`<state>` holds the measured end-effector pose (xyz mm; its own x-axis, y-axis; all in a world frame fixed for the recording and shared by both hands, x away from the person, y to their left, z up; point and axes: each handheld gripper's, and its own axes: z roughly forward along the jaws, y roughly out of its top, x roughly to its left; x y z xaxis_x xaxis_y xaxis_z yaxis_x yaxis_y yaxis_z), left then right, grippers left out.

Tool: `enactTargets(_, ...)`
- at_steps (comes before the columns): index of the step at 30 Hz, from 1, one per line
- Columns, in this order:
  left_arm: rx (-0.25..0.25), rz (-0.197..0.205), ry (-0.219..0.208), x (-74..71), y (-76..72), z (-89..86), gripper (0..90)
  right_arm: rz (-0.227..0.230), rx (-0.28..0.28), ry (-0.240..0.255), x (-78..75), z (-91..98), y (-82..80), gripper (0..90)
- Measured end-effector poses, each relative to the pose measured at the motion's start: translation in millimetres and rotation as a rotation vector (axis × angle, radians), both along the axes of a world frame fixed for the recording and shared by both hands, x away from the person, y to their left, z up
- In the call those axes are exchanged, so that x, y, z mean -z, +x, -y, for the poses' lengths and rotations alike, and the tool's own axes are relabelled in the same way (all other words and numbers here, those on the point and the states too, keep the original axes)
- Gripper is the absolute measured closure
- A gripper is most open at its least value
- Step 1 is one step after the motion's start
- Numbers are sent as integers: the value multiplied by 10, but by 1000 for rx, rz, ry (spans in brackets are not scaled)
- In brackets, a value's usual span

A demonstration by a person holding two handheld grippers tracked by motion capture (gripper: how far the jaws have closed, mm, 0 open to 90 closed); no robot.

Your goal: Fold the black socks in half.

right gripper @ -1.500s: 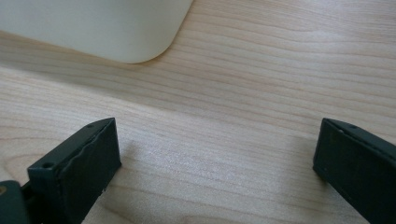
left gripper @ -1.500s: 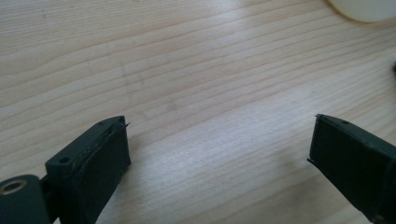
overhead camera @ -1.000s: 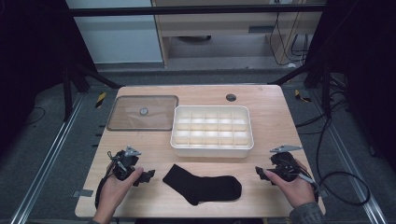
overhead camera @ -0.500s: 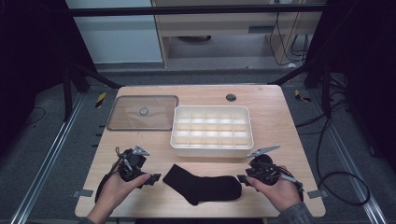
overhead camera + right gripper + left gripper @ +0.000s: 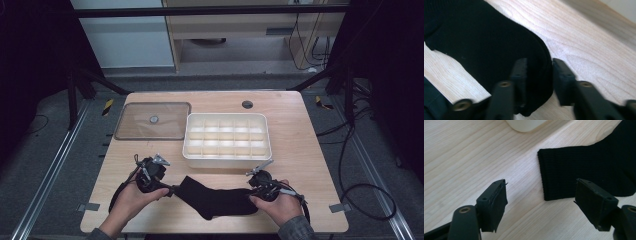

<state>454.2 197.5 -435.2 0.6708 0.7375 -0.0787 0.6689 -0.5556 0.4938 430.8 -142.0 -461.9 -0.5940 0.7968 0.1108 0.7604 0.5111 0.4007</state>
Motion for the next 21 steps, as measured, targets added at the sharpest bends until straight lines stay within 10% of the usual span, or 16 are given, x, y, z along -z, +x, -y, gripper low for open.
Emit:
enactTargets(3,19,-10,9,22,7,62,309,8,-12,21,-20,15,-20,840)
enactTargets(21,67,-102,86,251,93,239,604,29,-43,55,-72,20,-54,828)
